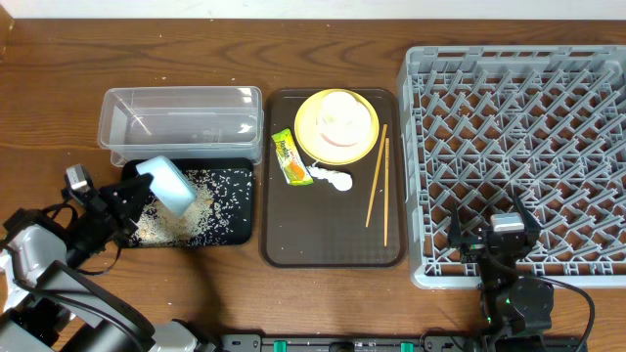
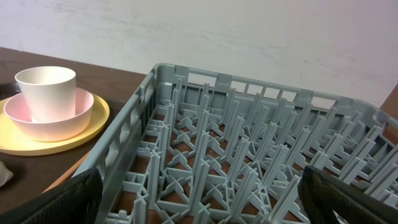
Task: Sort waste into correct bins and load items into the dishwasher rack
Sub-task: 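Carry the bowl left and tip rice onto the black tray, then return the empty blue bowl to the brown tray and release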
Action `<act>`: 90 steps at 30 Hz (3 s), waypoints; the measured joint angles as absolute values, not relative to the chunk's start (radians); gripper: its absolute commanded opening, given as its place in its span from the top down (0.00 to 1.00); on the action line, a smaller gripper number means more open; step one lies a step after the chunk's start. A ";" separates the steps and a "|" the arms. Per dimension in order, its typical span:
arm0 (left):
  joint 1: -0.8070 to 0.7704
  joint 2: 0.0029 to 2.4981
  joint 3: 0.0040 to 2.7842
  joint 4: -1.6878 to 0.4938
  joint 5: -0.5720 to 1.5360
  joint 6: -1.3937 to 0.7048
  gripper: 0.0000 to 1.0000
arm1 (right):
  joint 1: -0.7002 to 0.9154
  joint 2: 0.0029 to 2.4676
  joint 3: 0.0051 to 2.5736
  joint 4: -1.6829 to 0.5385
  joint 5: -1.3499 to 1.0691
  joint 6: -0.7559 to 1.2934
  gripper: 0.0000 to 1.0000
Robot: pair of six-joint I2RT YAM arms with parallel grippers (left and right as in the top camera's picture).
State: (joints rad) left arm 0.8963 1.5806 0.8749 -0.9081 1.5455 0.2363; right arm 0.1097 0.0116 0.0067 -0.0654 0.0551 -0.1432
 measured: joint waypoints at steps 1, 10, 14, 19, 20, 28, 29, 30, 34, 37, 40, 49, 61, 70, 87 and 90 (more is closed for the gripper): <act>0.896 1.580 0.875 -0.894 1.546 0.236 0.94 | 0.110 0.012 0.007 -0.065 0.055 -0.143 0.01; 0.874 1.581 0.874 -0.880 1.546 0.213 0.94 | 0.110 0.012 0.007 -0.065 0.055 -0.143 0.01; 0.856 1.580 0.874 -0.875 1.546 0.208 0.94 | 0.110 0.012 0.007 -0.065 0.055 -0.143 0.01; 0.801 1.580 0.874 -0.894 1.546 0.183 0.94 | 0.110 0.012 0.007 -0.065 0.055 -0.143 0.01; 0.786 1.579 0.874 -0.894 1.546 0.180 0.94 | 0.110 0.012 0.007 -0.065 0.055 -0.143 0.01; 0.662 1.457 0.878 -0.899 1.494 0.133 0.94 | 0.110 0.012 0.007 -0.065 0.055 -0.143 0.01; 0.640 1.430 0.881 -0.899 1.473 0.120 0.94 | 0.110 0.012 0.007 -0.065 0.055 -0.143 0.01; 0.612 1.397 0.885 -0.896 1.441 0.101 0.94 | 0.110 0.012 0.007 -0.065 0.055 -0.143 0.01; 0.508 1.274 0.888 -0.882 1.307 0.023 0.94 | 0.110 0.012 0.007 -0.065 0.055 -0.143 0.01; 0.413 1.185 0.889 -0.870 1.178 -0.040 0.94 | 0.110 0.012 0.007 -0.065 0.055 -0.143 0.01; 0.306 1.115 0.889 -0.867 1.044 -0.099 0.94 | 0.110 0.012 0.007 -0.065 0.055 -0.143 0.01; -0.061 1.063 0.889 -0.867 0.682 -0.234 0.94 | 0.110 0.012 0.007 -0.065 0.055 -0.143 0.01; -0.473 1.159 0.889 -0.844 0.287 -0.375 0.94 | 0.110 0.012 0.007 -0.065 0.055 -0.143 0.01; -0.631 1.362 0.889 -0.772 0.209 -0.419 0.94 | 0.110 0.012 0.007 -0.065 0.055 -0.143 0.01; -0.665 1.510 0.889 -0.621 0.186 -0.427 0.94 | 0.110 0.012 0.007 -0.065 0.055 -0.143 0.01; -0.665 1.510 0.889 -0.615 0.184 -0.434 0.94 | 0.110 0.012 0.007 -0.065 0.055 -0.143 0.01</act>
State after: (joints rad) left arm -0.6651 1.5101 0.8894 -0.6147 0.1841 -0.4339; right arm 0.1097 0.0116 0.0067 -0.0654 0.0551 -0.1432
